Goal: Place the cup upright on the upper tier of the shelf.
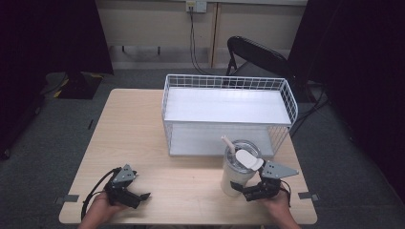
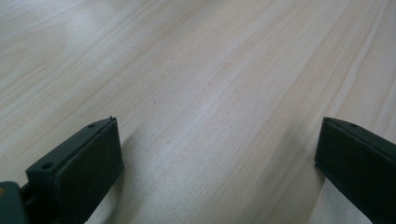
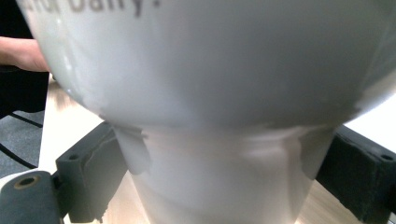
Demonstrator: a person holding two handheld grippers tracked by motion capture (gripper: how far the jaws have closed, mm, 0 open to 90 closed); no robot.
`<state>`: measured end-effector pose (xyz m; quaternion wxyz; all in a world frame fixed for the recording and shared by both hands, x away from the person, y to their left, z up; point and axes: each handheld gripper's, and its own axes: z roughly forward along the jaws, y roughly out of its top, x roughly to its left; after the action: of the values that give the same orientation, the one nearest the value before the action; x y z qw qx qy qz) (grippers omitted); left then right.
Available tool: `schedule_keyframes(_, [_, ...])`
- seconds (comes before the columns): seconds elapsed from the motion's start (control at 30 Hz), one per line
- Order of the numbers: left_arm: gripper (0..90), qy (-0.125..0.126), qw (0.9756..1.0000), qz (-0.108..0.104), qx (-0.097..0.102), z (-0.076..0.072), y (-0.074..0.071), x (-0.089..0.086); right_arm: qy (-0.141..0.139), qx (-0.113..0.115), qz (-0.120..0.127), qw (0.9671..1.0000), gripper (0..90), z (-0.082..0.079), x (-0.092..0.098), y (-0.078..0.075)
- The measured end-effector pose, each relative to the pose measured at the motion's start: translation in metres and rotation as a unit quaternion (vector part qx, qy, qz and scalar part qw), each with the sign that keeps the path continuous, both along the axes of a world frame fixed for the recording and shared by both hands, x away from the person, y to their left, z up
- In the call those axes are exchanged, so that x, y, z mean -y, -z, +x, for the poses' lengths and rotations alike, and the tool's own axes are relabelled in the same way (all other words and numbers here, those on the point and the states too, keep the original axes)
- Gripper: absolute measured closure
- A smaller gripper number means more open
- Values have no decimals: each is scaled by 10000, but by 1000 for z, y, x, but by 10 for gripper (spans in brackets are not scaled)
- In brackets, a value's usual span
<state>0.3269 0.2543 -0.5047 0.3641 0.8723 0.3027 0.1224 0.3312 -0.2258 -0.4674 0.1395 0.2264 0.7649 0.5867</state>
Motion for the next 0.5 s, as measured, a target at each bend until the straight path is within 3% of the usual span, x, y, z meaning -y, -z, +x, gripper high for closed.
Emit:
schedule_keyframes(0.17, [1, -1, 10000, -2, 0, 0, 0, 0, -18, -100, -85, 9999, 83, 2, -2, -3])
schedule_keyframes(0.33, [1, -1, 10000, -1, 1, 0, 0, 0, -31, -40, -267, 9996, 82, 2, -4, -7])
schedule_keyframes(0.5, [1, -2, 10000, -2, 2, 0, 0, 0, -148, 47, -195, 9997, 79, 5, -6, -5])
